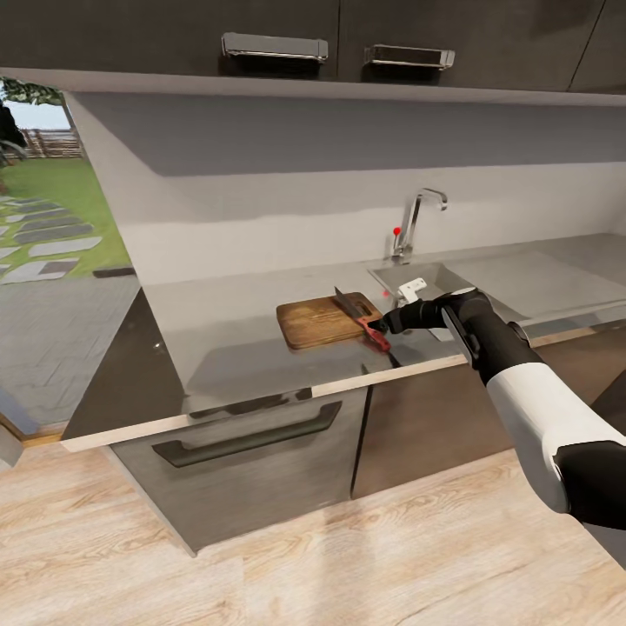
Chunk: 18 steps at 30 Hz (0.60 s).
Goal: In the kitchen, take the Vidalia onion out of the sink, dice it on the chopping board with the paring knife, put the diced onion into the bowl on the countertop, then place both the paring knife and the chopping board into the sink.
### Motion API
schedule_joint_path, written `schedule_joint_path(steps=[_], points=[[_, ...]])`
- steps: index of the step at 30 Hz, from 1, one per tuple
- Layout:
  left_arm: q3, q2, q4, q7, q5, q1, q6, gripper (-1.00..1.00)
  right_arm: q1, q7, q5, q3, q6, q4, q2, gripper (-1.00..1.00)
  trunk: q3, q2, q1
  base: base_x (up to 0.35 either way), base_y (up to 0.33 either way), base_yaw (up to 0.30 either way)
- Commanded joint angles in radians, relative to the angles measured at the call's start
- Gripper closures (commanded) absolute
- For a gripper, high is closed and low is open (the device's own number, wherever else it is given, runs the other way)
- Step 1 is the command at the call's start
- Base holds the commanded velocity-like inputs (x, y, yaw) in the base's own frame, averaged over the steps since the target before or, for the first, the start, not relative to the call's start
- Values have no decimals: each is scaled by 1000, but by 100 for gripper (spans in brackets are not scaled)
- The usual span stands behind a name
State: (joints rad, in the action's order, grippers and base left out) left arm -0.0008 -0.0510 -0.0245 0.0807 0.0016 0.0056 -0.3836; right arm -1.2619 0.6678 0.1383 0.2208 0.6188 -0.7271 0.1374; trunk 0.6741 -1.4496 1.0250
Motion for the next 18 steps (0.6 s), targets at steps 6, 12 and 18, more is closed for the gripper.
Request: schedule_joint_path(steps=[6,12,18], points=[[-1,-1,-2,4,0,1,-1,-100,-1,7,10,2,1,-2,1,-100,1,0,0,0,0,0],[-1,-1,-2,4,0,1,-1,-100,-1,7,9,2,1,-2,1,-100,1,0,0,0,-15,0],[-1,-1,-2,4,0,1,-1,-100,-1,7,9,2,1,-2,1,-100,1,0,0,0,-233,0]])
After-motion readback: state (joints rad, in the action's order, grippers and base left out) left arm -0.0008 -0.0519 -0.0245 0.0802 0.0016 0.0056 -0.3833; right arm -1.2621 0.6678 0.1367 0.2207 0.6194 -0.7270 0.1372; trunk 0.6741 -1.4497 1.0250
